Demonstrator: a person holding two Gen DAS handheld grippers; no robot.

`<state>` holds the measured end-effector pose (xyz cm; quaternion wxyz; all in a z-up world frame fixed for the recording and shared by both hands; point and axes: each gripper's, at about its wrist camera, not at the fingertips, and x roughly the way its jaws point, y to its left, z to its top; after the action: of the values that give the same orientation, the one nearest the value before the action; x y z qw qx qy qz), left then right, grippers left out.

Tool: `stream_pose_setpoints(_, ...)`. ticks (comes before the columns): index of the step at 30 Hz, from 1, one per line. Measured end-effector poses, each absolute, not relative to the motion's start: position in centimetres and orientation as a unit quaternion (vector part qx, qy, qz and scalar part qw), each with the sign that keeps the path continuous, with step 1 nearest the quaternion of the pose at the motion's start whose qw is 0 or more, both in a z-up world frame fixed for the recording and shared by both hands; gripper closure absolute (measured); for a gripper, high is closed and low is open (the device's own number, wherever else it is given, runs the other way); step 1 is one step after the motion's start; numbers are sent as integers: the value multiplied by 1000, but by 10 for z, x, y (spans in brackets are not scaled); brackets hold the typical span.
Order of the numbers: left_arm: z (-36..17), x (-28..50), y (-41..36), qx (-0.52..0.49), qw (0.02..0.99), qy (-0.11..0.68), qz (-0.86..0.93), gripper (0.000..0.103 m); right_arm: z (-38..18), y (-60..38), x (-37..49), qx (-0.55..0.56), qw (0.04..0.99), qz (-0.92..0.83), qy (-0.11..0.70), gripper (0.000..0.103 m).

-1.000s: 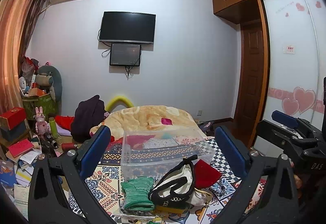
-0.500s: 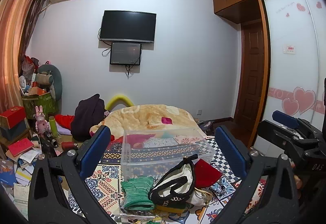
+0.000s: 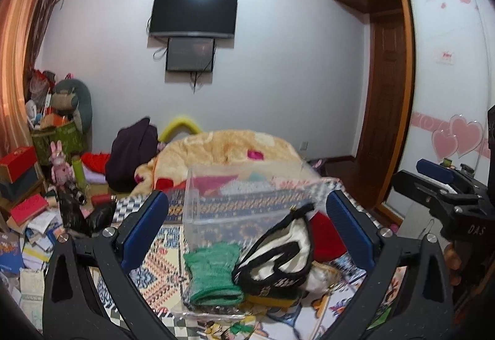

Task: Organize soft objects
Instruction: 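Grasp the green knit glove with left tool while right tool grasps red pouch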

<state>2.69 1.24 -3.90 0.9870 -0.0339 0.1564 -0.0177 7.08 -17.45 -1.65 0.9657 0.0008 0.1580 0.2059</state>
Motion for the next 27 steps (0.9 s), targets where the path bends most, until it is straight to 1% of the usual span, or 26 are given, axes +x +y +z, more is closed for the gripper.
stream_pose_setpoints(3,-58,38,20,-43,982,182,-9,0,-29,-174,82,1,960,209,186,3)
stream_pose_setpoints(4,-63,41,24,-47,981,189,-6,0,-35,-174,85,0,958,211,194,7)
stream_pose_setpoints(5,-68,43,27,-51,979,195,-3,2,-38,-174,88,-1,956,213,202,13)
stream_pose_setpoints(6,-73,47,31,-54,978,203,0,4,-42,-172,91,-3,953,217,212,14)
stream_pose_setpoints(8,-83,53,38,-61,974,220,4,12,-50,-171,97,-4,948,220,228,22)
stream_pose_setpoints(11,-97,62,48,-73,968,241,9,13,-62,-170,105,-4,940,226,254,32)
stream_pose_setpoints(16,-121,78,60,-91,954,284,7,17,-80,-168,114,-4,929,228,291,41)
stream_pose_setpoints(21,-139,88,63,-101,945,311,1,23,-90,-168,124,9,917,236,321,47)
stream_pose_setpoints(24,-145,92,66,-113,941,319,-10,32,-96,-165,126,18,910,248,333,57)
stream_pose_setpoints(26,-148,94,66,-119,938,323,-20,42,-98,-165,127,25,905,258,337,69)
stream_pose_setpoints(27,-149,95,66,-124,937,326,-27,45,-98,-166,126,29,903,265,338,72)
